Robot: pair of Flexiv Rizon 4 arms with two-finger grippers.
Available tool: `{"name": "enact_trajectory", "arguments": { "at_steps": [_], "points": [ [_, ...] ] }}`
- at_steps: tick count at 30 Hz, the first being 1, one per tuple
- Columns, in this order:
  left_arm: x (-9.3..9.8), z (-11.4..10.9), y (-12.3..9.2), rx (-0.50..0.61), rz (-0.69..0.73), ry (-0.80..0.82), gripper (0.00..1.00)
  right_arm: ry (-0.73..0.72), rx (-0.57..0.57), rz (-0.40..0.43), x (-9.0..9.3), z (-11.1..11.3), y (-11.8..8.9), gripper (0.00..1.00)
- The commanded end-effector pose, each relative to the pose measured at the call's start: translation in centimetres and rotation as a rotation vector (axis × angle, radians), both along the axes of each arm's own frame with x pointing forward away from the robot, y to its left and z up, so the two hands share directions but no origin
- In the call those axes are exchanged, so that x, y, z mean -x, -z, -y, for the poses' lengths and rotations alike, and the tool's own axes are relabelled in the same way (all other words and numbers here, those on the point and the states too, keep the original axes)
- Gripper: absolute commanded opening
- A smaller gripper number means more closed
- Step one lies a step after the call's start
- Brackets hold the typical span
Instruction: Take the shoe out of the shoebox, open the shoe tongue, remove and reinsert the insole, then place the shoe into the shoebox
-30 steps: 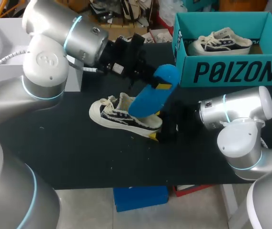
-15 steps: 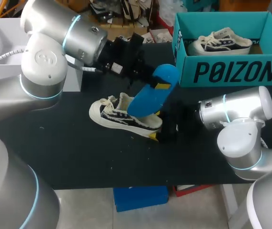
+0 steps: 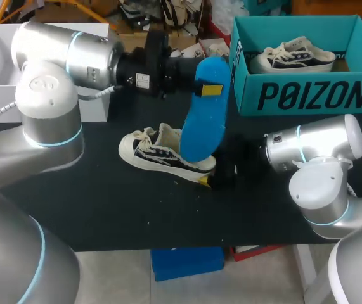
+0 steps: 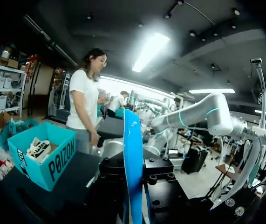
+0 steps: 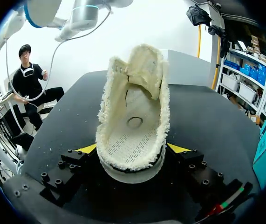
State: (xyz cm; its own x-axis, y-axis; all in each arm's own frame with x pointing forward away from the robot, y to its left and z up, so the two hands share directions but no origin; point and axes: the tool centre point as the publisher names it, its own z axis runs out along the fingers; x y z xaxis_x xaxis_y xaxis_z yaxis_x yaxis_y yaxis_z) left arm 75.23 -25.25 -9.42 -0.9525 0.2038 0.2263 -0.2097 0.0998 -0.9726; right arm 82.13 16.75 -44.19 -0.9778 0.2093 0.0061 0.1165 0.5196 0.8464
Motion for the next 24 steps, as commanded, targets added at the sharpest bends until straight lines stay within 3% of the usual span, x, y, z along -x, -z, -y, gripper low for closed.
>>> {"name": "enact_trajectory", "arguments": {
  "at_steps": [1, 24],
  "points": [
    [1.3, 0.1, -0.7, 0.071, -0.021, -0.062, 0.00, 0.002, 0.003, -0.001, 0.0, -0.2, 0.2, 0.00],
    [2.7, -0.3, -5.8, 0.129, -0.066, -0.098, 0.00, 0.002, 0.003, -0.001, 0.0, -0.2, 0.2, 0.00]
  ]
}}
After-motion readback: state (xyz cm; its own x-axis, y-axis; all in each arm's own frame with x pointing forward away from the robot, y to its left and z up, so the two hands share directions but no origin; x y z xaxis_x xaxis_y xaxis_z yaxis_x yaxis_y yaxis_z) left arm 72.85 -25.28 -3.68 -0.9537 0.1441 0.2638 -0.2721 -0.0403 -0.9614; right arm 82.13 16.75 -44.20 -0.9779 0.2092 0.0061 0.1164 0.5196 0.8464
